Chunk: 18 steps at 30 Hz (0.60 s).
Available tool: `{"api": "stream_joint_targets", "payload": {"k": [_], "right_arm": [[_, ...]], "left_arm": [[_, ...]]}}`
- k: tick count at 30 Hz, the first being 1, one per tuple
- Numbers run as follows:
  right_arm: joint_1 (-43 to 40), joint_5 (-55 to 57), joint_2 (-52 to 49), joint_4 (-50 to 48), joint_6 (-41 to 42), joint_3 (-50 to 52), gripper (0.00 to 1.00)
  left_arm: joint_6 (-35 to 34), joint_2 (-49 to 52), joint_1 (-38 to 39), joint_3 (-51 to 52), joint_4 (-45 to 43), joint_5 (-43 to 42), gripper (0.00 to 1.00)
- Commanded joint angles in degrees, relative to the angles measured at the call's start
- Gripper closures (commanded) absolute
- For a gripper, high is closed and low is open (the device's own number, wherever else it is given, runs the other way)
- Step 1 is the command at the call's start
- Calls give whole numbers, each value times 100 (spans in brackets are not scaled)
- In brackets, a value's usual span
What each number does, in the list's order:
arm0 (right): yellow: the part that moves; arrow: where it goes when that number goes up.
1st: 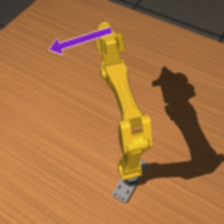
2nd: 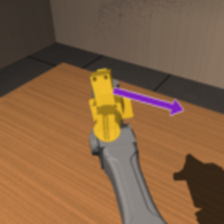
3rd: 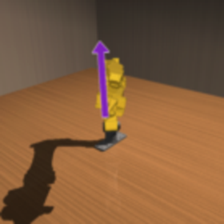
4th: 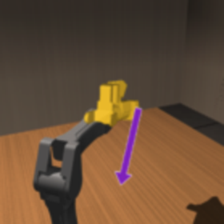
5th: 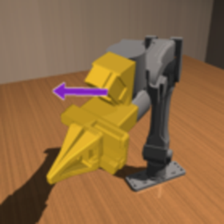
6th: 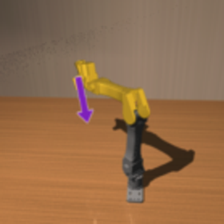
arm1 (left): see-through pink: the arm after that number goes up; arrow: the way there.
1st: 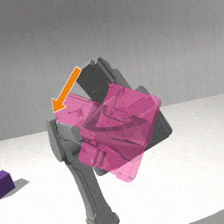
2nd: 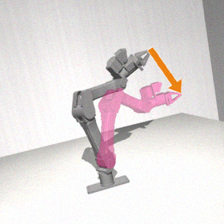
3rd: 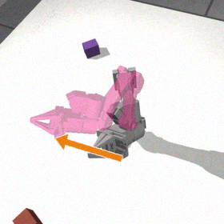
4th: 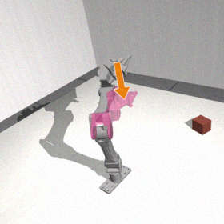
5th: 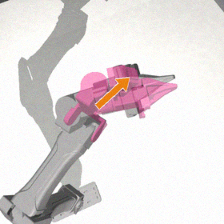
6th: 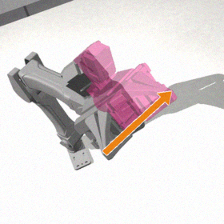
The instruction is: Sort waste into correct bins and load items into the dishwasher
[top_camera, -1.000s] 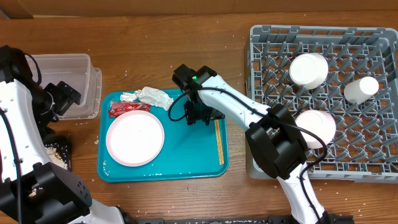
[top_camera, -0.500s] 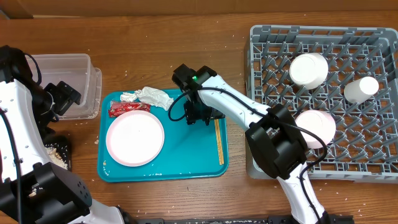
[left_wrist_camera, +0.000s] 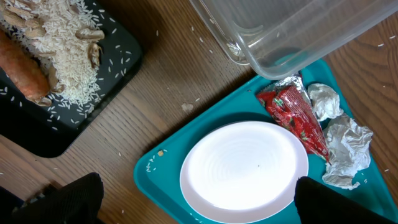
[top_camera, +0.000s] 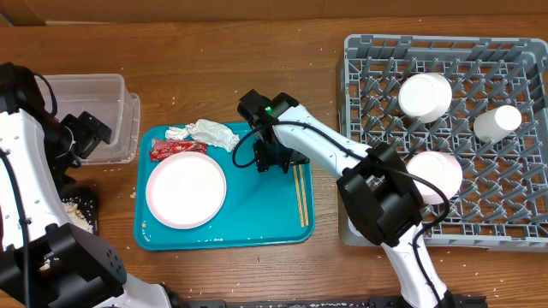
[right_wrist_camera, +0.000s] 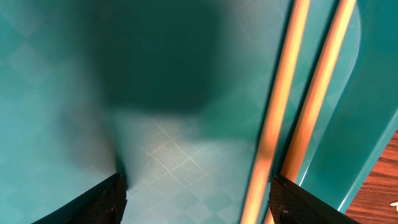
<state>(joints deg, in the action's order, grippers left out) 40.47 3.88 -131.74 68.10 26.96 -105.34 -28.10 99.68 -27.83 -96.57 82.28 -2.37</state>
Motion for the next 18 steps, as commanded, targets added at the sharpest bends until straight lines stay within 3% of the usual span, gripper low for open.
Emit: {"api": "stream_joint_targets", "payload": {"k": [1,6,9,14,18], "right_arm": [[-48,55,-42,-59,-35,103,24],[-48,-35,-42,-96,-33,243,26],[-48,-166,-42,-92,-28,254,41],[-48,-184,-42,-52,-11,254,76],[-48,-181,-39,22,-15,240,88]], "left_arm": [[133,35,11,9,2,2,0],[133,35,11,9,2,2,0],[131,35,11,9,-2,2,0],[131,35,11,9,-2,0,0],[131,35,11,9,-2,0,0]]}}
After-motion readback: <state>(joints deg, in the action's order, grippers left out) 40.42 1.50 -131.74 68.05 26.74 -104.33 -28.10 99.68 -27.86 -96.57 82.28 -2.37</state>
